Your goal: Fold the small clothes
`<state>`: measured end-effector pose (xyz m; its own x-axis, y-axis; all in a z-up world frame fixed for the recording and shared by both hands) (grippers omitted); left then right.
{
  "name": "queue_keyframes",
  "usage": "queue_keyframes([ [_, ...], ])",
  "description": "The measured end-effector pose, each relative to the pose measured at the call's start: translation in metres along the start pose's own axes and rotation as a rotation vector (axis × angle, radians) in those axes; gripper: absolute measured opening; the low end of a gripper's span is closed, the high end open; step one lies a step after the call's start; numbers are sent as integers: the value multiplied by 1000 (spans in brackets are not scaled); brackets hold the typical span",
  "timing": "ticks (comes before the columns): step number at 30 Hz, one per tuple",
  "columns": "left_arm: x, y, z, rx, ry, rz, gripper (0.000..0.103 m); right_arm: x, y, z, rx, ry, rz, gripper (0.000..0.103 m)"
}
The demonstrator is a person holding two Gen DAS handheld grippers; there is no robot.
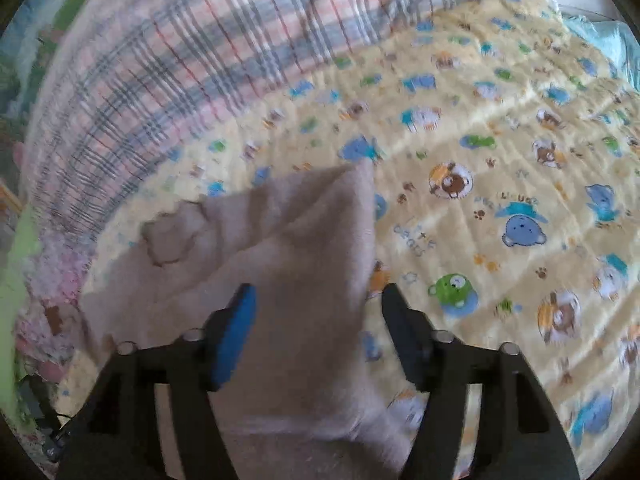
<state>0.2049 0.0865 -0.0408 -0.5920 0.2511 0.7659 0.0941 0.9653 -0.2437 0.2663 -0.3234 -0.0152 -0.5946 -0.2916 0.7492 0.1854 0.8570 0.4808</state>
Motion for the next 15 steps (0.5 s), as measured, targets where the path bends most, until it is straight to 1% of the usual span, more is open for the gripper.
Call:
queue_keyframes([
  [1, 6, 12, -3, 28, -17, -17, 54, 9, 3, 4, 6, -12, -19, 67],
  [2, 12, 31, -7, 72, -32, -38, 59, 13, 7, 7, 4, -17, -33, 67],
  [4, 19, 60, -15, 142, -48, -51, 61, 23, 16, 19, 2, -16, -97, 67],
  [5, 24, 83, -21, 198, -61, -67, 61, 25, 22, 24, 9, -10, -120, 67],
  [7, 30, 118, -32, 279, -83, -90, 61, 28, 34, 39, 32, 17, -168, 67],
  [9, 36, 152, -47, 359, -108, -116, 62, 27, 46, 52, 52, 45, -190, 67],
  [10, 39, 168, -55, 393, -124, -120, 67, 27, 52, 59, 64, 62, -203, 67],
  [11, 42, 184, -63, 426, -145, -124, 76, 25, 58, 67, 77, 84, -217, 67],
  [12, 44, 202, -73, 460, -165, -131, 81, 24, 62, 74, 87, 103, -224, 67],
  [13, 45, 216, -81, 489, -179, -142, 85, 22, 65, 81, 95, 121, -231, 67],
  [15, 45, 246, -98, 550, -198, -170, 85, 22, 70, 93, 101, 149, -241, 67],
])
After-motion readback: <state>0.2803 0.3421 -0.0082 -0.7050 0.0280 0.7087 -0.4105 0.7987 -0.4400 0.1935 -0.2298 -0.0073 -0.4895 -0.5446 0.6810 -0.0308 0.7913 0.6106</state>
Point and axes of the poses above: each gripper's, at about its wrist camera, not at the fingertips, and x roughly against the way its jaws point, y to its left, z to its underside, the point moved 1 cm from there along -x, roughly the way its jaws point, and after that the axes turned 6 degrees about -x, right-handed, at the moved point
